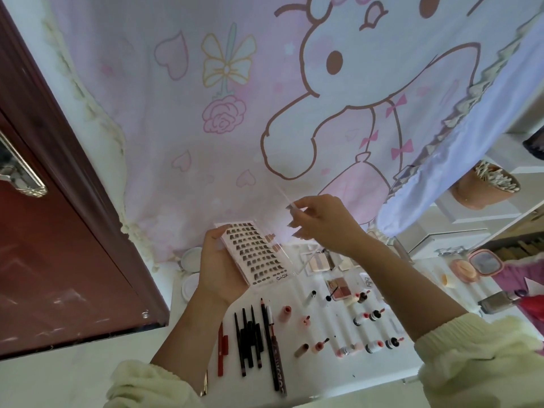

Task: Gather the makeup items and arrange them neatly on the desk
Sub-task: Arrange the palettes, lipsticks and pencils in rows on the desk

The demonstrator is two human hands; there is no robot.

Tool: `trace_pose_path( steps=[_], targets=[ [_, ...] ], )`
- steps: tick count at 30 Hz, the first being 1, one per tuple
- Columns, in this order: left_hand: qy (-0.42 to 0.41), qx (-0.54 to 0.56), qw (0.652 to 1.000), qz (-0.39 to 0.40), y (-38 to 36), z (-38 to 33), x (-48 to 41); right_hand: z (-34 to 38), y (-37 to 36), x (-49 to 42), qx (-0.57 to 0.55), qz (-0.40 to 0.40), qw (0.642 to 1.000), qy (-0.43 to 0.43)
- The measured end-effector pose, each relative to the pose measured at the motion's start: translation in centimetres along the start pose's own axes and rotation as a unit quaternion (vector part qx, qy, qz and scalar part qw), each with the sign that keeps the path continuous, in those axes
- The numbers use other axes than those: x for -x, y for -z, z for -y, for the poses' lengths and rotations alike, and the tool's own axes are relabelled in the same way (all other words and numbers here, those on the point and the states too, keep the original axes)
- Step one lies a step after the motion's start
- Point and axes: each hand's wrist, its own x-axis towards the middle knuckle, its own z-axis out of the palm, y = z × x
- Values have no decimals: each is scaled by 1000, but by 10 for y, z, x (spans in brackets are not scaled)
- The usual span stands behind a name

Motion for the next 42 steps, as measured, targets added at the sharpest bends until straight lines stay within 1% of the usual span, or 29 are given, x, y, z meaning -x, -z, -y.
trace_pose_path(
  steps=[3,5,8,11,15,19,22,25,30,38,42],
  targets=[
    [25,9,1000,8,-2,-5,-10,-13,20,-11,-117,2,991,-72],
    [29,-10,999,-8,-6,-11,-19,-20,31,-17,-165,4,981,-103],
    [46,-72,994,-71,-19,-22,-37,-29,42,-24,-185,-3,974,-129],
    [46,-145,979,-132,-26,-26,-53,-40,52,-32,-187,-9,970,-154],
    [67,-213,959,-174,-14,-15,-68,-62,53,-41,-148,19,965,-215],
    [101,-284,922,-243,9,10,-80,-93,32,-51,-106,42,958,-263],
    [121,-309,902,-277,20,24,-85,-110,13,-60,-88,54,955,-279],
    [145,-332,884,-294,31,32,-91,-122,-4,-65,-53,61,956,-282],
    [163,-306,890,-296,44,44,-97,-141,-23,-65,-26,64,958,-280],
    [150,-263,903,-305,46,50,-103,-161,-41,-63,-9,51,961,-272],
    [159,-273,898,-308,49,50,-106,-161,-46,-60,2,56,960,-275]
  ],
)
